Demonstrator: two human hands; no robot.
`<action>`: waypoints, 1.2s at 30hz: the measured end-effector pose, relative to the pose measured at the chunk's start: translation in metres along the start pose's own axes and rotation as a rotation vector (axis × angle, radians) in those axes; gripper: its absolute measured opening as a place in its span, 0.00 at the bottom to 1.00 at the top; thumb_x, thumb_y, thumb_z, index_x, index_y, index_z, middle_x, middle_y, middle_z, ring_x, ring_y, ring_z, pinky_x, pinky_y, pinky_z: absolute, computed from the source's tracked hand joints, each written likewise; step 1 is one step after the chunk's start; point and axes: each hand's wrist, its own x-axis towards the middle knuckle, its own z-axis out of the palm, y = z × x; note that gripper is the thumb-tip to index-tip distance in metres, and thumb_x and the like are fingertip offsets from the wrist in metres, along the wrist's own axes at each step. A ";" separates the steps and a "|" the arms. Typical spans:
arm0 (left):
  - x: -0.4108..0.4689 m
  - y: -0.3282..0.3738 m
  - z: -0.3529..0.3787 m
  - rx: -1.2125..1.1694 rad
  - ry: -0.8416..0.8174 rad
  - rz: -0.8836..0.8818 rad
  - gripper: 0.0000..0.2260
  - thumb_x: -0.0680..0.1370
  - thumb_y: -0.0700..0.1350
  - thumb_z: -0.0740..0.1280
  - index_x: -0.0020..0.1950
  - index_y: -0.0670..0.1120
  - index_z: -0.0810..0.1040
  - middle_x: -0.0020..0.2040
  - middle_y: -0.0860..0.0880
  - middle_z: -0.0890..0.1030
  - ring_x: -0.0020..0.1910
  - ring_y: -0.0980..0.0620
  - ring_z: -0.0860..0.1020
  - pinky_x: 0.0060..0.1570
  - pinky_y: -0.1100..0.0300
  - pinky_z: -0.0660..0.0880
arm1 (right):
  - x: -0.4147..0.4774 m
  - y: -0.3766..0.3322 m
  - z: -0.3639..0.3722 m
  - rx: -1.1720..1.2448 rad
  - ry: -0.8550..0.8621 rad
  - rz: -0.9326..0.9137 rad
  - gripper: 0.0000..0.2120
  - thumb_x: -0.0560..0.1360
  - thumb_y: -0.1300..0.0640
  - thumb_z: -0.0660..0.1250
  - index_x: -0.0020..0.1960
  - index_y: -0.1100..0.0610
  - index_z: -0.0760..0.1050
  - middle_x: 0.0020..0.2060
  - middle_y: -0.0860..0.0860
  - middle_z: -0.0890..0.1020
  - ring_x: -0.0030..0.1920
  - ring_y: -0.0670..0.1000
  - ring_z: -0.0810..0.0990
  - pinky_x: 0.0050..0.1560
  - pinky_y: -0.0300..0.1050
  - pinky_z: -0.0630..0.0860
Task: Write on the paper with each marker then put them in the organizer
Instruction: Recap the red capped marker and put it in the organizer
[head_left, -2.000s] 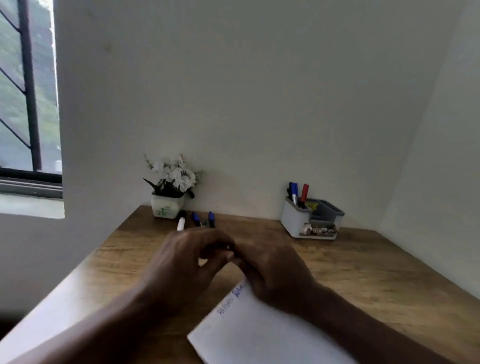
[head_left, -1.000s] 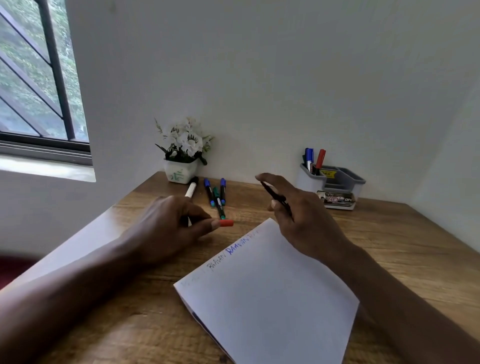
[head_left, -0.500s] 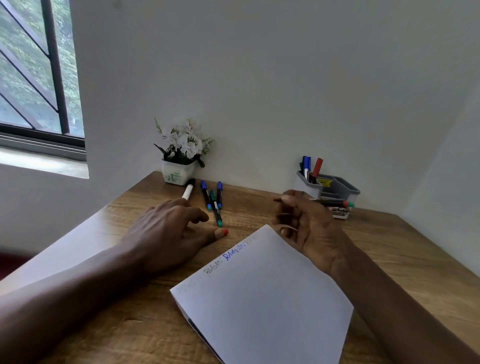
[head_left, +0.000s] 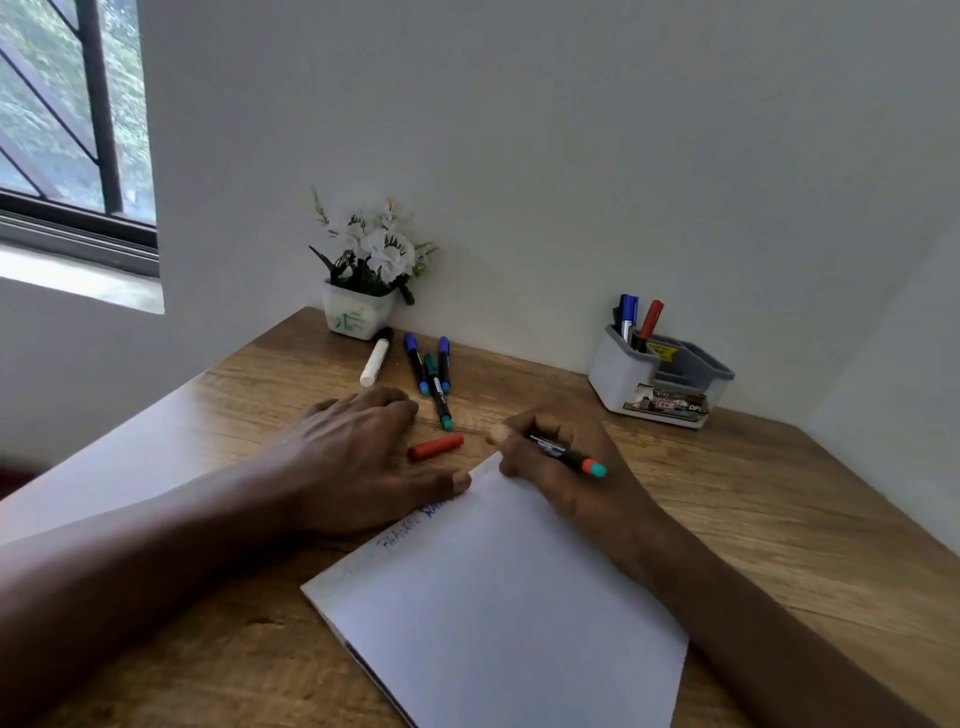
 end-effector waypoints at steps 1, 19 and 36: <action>0.001 0.000 0.000 -0.003 -0.010 -0.003 0.50 0.65 0.81 0.51 0.80 0.53 0.58 0.81 0.52 0.59 0.76 0.51 0.63 0.75 0.50 0.62 | 0.001 -0.003 0.000 0.053 0.008 0.064 0.10 0.81 0.49 0.65 0.50 0.51 0.83 0.40 0.49 0.86 0.40 0.42 0.82 0.44 0.35 0.77; 0.005 0.000 0.001 0.008 0.018 -0.012 0.45 0.69 0.80 0.52 0.79 0.54 0.62 0.80 0.53 0.61 0.76 0.52 0.65 0.75 0.47 0.62 | 0.009 -0.002 -0.006 0.187 0.023 0.175 0.03 0.74 0.65 0.72 0.43 0.65 0.79 0.35 0.60 0.85 0.33 0.51 0.81 0.34 0.41 0.79; 0.006 0.000 0.000 -0.012 0.021 -0.029 0.44 0.69 0.79 0.56 0.78 0.56 0.62 0.79 0.55 0.62 0.76 0.53 0.64 0.74 0.47 0.63 | 0.012 0.000 -0.001 0.013 0.049 0.068 0.11 0.72 0.62 0.72 0.34 0.59 0.74 0.24 0.48 0.75 0.26 0.45 0.72 0.30 0.41 0.71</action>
